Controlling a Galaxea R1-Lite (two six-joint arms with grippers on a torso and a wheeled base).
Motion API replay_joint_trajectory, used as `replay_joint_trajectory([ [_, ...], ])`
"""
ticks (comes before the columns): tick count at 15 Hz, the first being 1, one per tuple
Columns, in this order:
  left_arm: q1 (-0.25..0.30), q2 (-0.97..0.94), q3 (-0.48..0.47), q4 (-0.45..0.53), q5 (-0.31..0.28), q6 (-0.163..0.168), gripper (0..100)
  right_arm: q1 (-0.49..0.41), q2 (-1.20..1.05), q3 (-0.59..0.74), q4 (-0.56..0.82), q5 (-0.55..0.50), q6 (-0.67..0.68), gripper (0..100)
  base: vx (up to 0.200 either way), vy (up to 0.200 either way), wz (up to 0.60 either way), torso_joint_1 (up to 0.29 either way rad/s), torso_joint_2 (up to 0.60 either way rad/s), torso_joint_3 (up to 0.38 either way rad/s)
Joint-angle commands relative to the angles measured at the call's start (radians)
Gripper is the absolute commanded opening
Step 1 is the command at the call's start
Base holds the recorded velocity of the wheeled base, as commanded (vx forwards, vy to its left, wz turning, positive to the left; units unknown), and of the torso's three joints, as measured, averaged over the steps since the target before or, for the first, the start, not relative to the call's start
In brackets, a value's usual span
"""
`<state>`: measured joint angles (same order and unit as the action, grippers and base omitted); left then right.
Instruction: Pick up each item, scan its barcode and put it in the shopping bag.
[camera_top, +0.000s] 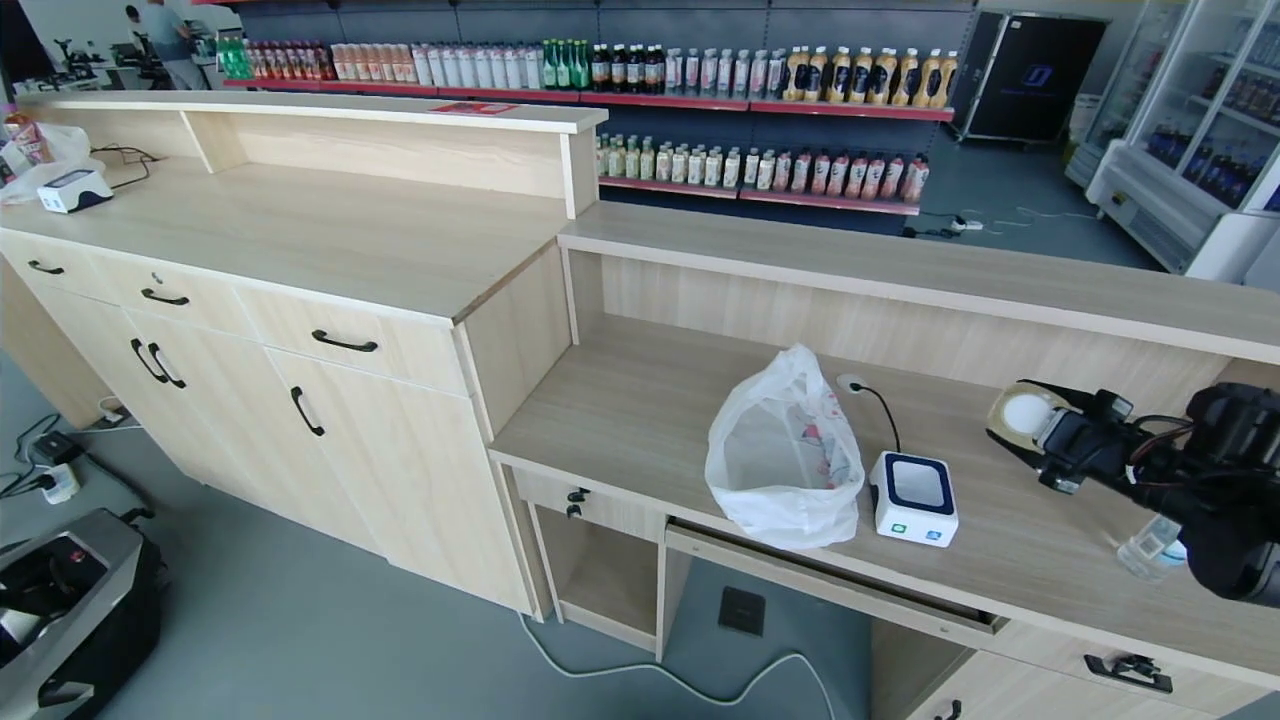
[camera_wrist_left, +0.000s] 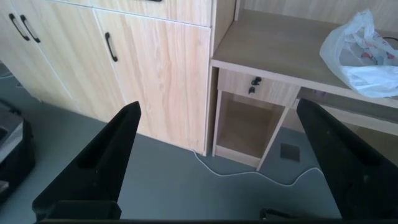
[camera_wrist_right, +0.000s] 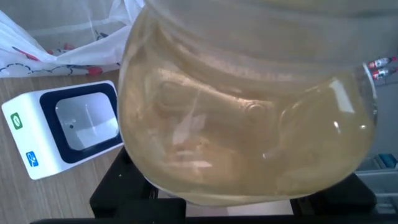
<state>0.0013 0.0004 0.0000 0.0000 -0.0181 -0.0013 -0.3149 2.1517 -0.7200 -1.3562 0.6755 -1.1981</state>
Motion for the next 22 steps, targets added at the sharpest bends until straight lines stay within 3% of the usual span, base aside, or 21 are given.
replay_joint_trajectory([
  [1,0.000,0.001,0.000,0.000,0.000,0.000,100,0.005,0.048,-0.007,-0.012,0.001,0.002,0,0.000,0.000,0.00,0.000,0.00,0.000],
  [22,0.000,0.000,0.000,0.000,0.000,0.000,100,0.014,0.261,-0.114,-0.113,0.044,0.017,0,0.000,0.000,0.00,0.000,0.00,0.000],
])
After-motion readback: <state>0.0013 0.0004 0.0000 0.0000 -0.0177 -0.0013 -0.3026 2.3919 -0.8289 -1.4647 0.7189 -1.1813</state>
